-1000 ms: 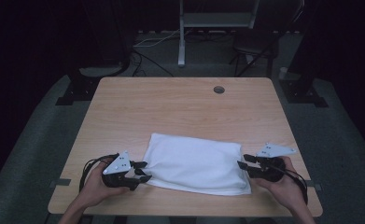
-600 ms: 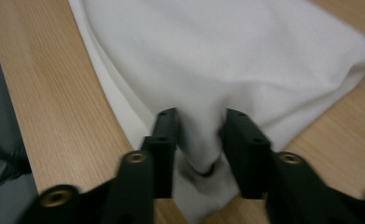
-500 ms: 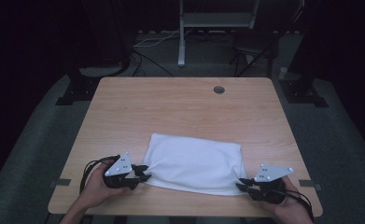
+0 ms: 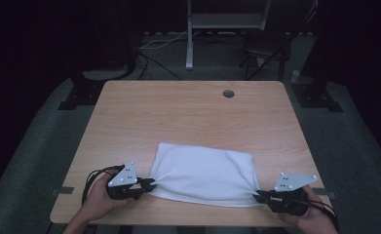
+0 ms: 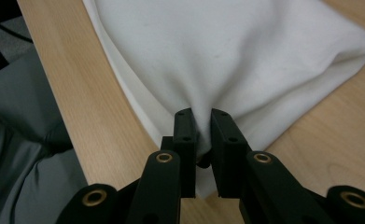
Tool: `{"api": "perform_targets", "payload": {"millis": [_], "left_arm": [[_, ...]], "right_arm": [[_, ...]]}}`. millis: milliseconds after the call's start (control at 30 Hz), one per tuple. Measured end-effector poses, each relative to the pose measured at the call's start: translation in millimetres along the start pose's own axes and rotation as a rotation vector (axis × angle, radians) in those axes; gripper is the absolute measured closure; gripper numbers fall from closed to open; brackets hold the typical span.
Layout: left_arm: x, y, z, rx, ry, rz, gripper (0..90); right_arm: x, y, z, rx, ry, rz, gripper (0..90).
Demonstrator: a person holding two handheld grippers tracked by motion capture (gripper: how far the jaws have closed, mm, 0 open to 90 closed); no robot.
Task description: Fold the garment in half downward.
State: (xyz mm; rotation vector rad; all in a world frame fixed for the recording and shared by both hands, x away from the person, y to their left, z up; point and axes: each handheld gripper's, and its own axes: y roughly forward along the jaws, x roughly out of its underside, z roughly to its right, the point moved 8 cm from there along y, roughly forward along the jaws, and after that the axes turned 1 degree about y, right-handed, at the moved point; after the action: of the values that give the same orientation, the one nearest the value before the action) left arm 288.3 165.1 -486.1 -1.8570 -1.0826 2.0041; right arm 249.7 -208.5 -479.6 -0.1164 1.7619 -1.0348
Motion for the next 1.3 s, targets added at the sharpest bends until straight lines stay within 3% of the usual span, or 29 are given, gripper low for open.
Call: {"api": "perform_targets", "payload": {"millis": [133,300,400,500,600,733,867,1100,1233,1300], "left_arm": [[-0.9,-2.2,4.0,0.019,-0.001,0.010,72.2],[-9.5,-10.5,-1.6,0.015,-0.035,0.070,60.3],[-14.5,-13.7,-9.5,-0.010,-0.061,0.095,51.0],[-16.9,-9.9,-13.3,-0.022,-0.074,0.105,49.4],[-17.4,-3.4,-11.6,-0.012,-0.067,0.095,48.7],[-17.3,0.7,-8.4,-0.003,-0.058,0.091,48.5],[-15.2,1.7,-8.8,-0.005,-0.062,0.089,47.5],[-14.7,3.8,-8.5,-0.008,-0.071,0.095,46.3],[-15.2,5.8,-6.2,0.001,-0.065,0.090,46.2],[-15.0,6.6,-5.6,0.004,-0.063,0.085,46.3]], "right_arm": [[6.4,1.6,2.4,-0.002,0.017,-0.023,75.2],[-7.9,-13.0,10.5,0.040,0.041,0.061,61.6],[-20.4,-19.6,26.1,0.101,0.127,0.129,53.5],[-25.6,-14.4,38.4,0.137,0.183,0.144,53.2],[-26.2,1.6,46.1,0.146,0.227,0.126,54.7],[-23.4,19.8,47.3,0.145,0.243,0.081,58.8],[-21.3,27.3,50.8,0.177,0.257,0.059,59.3],[-24.0,34.1,52.5,0.169,0.268,0.066,60.3],[-25.6,38.5,53.8,0.173,0.257,0.052,72.4],[-25.9,38.8,55.5,0.173,0.277,0.050,80.3]]}}
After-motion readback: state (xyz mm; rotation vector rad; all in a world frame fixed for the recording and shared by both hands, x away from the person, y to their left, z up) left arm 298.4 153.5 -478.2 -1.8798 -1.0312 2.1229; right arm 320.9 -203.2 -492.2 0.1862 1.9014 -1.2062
